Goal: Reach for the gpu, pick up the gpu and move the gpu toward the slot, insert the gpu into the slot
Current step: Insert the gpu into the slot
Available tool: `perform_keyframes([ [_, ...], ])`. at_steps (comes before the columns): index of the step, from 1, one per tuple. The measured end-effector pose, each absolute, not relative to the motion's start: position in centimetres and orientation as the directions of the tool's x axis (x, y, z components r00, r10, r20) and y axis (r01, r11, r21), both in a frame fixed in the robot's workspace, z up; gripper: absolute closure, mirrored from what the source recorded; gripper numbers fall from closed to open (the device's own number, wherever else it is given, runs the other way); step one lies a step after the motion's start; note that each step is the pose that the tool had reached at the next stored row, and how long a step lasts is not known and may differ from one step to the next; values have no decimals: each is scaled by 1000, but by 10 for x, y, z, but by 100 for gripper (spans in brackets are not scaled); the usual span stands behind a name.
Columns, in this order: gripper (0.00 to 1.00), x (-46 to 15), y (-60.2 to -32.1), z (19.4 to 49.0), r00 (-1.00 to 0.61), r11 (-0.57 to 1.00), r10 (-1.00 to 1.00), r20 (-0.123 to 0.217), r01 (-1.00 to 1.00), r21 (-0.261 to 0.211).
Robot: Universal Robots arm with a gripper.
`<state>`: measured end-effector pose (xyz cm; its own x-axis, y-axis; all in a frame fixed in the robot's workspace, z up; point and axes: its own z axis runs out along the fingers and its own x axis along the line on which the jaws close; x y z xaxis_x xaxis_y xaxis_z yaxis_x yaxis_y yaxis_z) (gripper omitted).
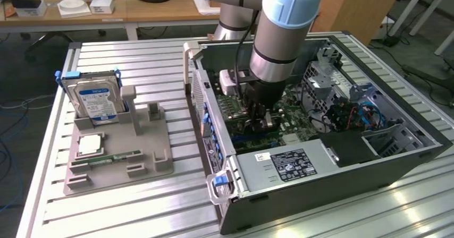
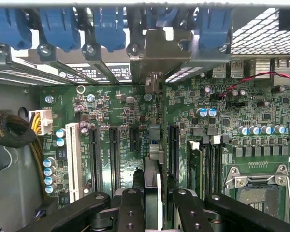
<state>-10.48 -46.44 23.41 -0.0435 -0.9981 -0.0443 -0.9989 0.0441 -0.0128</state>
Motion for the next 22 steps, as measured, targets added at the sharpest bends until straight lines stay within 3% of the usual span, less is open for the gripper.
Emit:
perform_keyframes([
  [22,73,-105,-464,230,-44,44,-998,-44,-999,-13],
])
